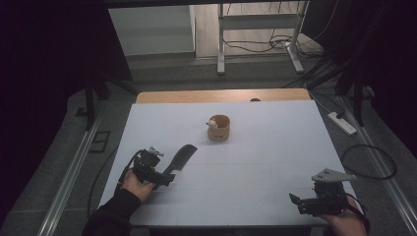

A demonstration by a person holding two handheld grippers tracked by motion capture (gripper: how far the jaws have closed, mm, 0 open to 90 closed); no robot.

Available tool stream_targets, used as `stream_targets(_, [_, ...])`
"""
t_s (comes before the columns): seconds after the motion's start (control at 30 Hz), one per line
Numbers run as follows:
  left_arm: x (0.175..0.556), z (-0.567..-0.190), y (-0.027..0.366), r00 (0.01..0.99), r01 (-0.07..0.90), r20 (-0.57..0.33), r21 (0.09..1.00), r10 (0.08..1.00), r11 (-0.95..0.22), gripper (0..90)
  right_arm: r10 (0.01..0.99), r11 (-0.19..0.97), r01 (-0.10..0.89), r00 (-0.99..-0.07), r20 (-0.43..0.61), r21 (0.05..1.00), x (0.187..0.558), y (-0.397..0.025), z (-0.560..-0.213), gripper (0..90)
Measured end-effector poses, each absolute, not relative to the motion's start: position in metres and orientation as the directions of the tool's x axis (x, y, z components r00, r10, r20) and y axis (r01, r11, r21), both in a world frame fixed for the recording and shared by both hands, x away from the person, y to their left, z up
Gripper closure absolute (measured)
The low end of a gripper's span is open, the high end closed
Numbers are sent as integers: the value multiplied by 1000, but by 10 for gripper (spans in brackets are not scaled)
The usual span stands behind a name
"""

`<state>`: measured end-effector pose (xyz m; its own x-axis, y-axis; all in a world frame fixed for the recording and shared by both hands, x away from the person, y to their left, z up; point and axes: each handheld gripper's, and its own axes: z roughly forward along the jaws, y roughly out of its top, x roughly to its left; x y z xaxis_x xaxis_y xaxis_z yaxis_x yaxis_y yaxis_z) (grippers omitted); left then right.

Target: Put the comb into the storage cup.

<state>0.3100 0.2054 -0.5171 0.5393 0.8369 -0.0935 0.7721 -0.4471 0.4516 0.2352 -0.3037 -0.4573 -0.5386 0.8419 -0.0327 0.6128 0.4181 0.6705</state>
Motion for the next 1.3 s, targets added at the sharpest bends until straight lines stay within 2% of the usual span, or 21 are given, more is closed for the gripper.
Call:
stream_targets(0.3, [320, -531, 196, 550, 783, -48, 379, 834, -494, 0, 841, 420, 613, -539, -34, 669, 235, -303, -457, 0])
stream_targets(0.7, [320, -529, 192, 526, 802, -46, 361, 849, -477, 11, 840, 425, 611, -542, -39, 668, 235, -303, -457, 0])
stream_targets(0.97, [316, -521, 190, 518, 805, -49, 365, 854, -467, 252, 839, 428, 610, -543, -41, 667, 235, -302, -458, 0])
stream_targets(1.13, [314, -518, 190, 518, 801, -50, 378, 854, -464, 492, 838, 429, 611, -544, -41, 666, 235, -302, -458, 0])
stream_targets(1.23, [313, -517, 188, 520, 797, -45, 383, 853, -466, 700, 838, 430, 611, -545, -41, 665, 235, -302, -458, 0])
stream_targets(1.3, [313, -516, 189, 517, 802, -51, 377, 854, -463, 718, 838, 430, 611, -545, -41, 665, 235, -302, -458, 0])
